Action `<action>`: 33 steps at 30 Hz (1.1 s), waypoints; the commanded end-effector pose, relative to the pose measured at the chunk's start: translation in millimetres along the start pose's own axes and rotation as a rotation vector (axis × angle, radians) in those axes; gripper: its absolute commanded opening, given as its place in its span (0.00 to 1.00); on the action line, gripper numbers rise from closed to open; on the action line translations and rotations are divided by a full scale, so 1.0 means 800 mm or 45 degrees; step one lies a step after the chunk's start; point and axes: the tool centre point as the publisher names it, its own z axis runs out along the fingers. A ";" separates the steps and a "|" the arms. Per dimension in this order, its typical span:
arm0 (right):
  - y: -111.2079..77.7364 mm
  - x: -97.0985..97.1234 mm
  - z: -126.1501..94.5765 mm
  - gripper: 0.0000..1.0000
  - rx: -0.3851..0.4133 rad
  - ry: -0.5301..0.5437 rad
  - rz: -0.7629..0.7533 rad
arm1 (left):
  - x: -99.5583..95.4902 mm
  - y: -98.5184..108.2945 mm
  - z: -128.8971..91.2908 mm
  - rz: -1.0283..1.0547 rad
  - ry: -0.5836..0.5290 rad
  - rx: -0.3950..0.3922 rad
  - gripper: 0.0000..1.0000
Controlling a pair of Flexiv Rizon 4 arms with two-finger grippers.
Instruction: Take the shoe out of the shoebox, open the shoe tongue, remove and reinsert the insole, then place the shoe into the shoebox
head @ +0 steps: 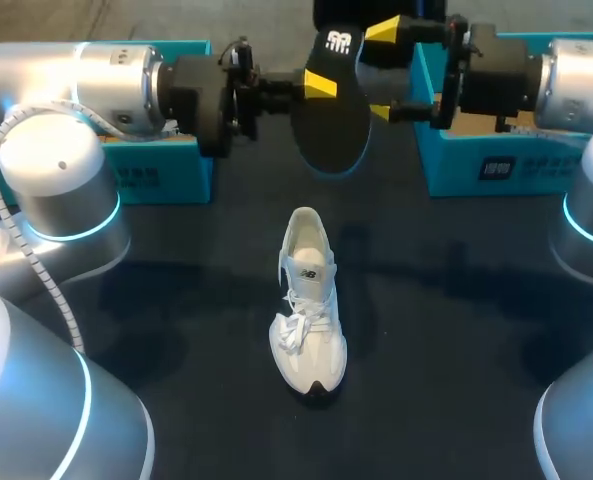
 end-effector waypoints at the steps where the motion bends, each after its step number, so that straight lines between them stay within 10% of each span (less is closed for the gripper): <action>1: -0.005 0.000 -0.003 1.00 -0.009 -0.004 0.003 | -0.001 -0.004 -0.001 0.000 0.006 -0.006 0.00; 11: -0.008 -0.001 -0.007 1.00 0.039 0.016 -0.029 | -0.001 -0.004 -0.001 0.000 0.006 -0.006 0.00; 17: -0.023 -0.010 -0.055 1.00 0.200 0.027 -0.119 | -0.001 -0.004 -0.001 0.000 0.006 -0.006 0.00; 33: -0.032 -0.011 -0.127 1.00 0.202 -0.123 -0.178 | -0.001 -0.004 -0.001 0.000 0.006 -0.006 0.00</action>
